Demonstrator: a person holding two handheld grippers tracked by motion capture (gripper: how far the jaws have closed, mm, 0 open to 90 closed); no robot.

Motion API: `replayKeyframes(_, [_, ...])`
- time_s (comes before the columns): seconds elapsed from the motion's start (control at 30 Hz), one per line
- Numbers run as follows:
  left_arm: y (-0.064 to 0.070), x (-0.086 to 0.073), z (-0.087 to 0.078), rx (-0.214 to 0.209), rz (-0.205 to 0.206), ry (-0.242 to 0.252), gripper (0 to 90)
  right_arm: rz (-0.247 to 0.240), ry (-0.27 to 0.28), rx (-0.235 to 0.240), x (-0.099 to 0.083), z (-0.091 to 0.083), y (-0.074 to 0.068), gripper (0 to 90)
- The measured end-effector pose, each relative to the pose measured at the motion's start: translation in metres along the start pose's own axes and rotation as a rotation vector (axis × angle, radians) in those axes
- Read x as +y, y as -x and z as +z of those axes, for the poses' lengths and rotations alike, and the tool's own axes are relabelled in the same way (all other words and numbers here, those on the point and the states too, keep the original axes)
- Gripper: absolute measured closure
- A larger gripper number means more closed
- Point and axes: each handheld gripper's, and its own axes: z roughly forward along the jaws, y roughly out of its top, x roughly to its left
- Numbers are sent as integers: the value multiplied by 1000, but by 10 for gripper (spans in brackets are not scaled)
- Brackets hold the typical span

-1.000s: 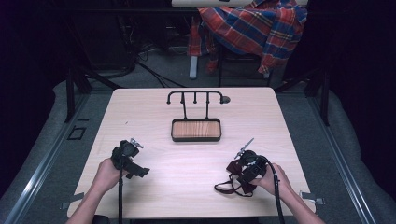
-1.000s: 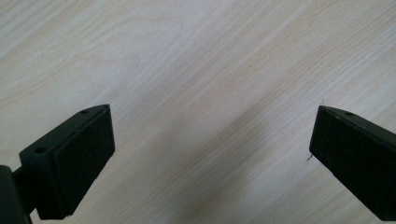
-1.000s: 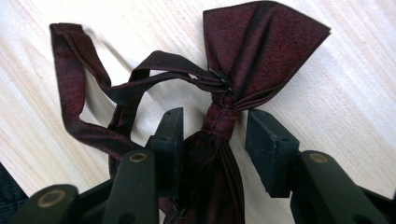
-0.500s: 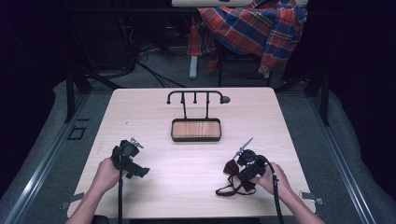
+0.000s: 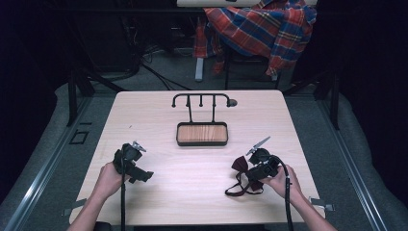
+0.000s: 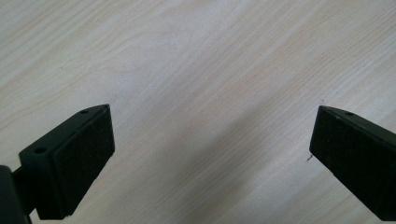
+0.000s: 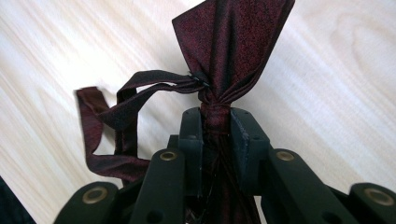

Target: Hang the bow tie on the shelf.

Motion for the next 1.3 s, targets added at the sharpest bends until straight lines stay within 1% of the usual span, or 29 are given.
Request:
replayKeyframes(0.1, [0,0,0,4,-1,1,0,21,23,-2,0,-1,1,754])
replayKeyframes(0.13, [0,0,0,3,0,1,0,11,18,-16,1,-2,1,754])
replayKeyframes(0.17, [0,1,0,-2,1,-3,0,10,23,-14,0,-2,1,754])
replayKeyframes(0.23, [1,1,0,-1,2,-4,0,24,48,-16,0,-4,1,753])
replayKeyframes(0.27, [1,1,1,-2,2,-5,0,11,44,-29,0,-6,2,753])
replayKeyframes(0.33, [1,1,1,-3,2,-6,0,27,76,-29,0,-8,2,753])
replayKeyframes(0.53, [1,0,1,-1,2,-4,0,35,102,-57,1,-12,4,753])
replayKeyframes(0.57, [1,0,0,-1,3,-7,0,34,100,-61,1,-13,4,753])
replayKeyframes(0.67, [2,-1,-1,4,6,-8,0,46,131,-68,2,-14,3,753])
replayKeyframes(0.73, [2,-1,-1,4,1,-4,0,35,133,-81,3,-16,4,753])
replayKeyframes(0.77, [1,-1,-1,5,1,-5,0,40,149,-81,4,-17,4,753])
replayKeyframes(0.8, [1,0,0,7,2,-6,0,39,143,-84,5,-18,4,753])
replayKeyframes(0.87, [0,0,1,11,-1,-8,0,49,161,-89,6,-19,5,753])
replayKeyframes(0.97, [1,1,1,5,2,-10,0,52,172,-100,7,-20,5,753])
replayKeyframes(1.0, [1,1,1,6,6,-13,0,41,172,-107,7,-21,6,753])
replayKeyframes(1.03, [1,0,1,11,6,-20,0,46,174,-108,7,-22,6,753])
replayKeyframes(1.1, [1,-1,1,11,3,-25,0,60,205,-102,7,-25,6,753])
replayKeyframes(1.17, [0,-1,1,15,-3,-20,0,60,213,-106,8,-27,7,753])
replayKeyframes(1.23, [0,0,1,13,-4,-24,0,58,227,-110,10,-27,7,753])
replayKeyframes(1.3, [1,0,2,16,-1,-30,0,45,225,-120,12,-28,9,753])
